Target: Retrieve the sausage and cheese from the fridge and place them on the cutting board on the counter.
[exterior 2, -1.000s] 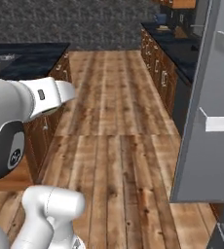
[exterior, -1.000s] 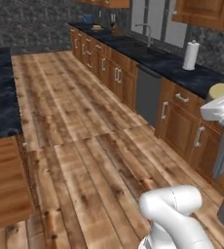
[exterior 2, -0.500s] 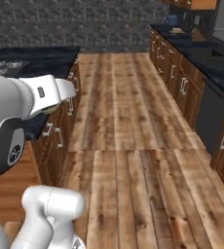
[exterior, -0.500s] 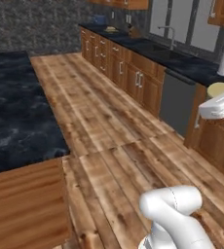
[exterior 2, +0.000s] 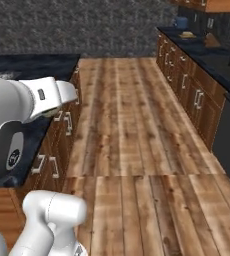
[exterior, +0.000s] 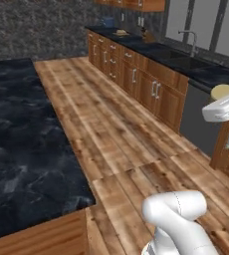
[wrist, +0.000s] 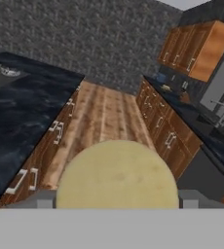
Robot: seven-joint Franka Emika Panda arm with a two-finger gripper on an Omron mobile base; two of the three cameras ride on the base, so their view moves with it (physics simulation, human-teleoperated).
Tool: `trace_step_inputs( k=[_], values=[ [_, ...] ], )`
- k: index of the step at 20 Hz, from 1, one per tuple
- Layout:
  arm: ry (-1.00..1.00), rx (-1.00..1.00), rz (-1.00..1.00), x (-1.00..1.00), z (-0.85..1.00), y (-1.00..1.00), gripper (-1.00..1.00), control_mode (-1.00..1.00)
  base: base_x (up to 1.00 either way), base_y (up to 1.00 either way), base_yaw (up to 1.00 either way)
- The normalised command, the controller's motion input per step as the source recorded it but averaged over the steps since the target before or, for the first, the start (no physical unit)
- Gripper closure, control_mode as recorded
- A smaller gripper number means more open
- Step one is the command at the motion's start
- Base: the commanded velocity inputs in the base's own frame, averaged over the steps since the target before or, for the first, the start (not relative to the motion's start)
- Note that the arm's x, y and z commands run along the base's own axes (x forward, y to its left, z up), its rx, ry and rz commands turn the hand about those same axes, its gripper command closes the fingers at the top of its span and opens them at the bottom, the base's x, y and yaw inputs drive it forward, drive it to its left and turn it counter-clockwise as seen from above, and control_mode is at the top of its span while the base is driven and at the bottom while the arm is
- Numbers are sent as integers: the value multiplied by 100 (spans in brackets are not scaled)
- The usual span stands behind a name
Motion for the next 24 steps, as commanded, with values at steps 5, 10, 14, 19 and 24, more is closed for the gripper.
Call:
trace_step_inputs(
  k=[5, 10, 14, 19, 24],
  values=[
    [0, 0, 0, 0, 0, 0, 100, 100, 100, -13, -2],
    [0, 0, 0, 0, 0, 0, 100, 100, 100, -45, 0],
    [0, 0, 0, 0, 0, 0, 100, 100, 100, -46, 0],
    [0, 0, 0, 0, 0, 0, 100, 100, 100, -34, 0],
    [0, 0, 0, 0, 0, 0, 100, 100, 100, -25, 0]
  ],
)
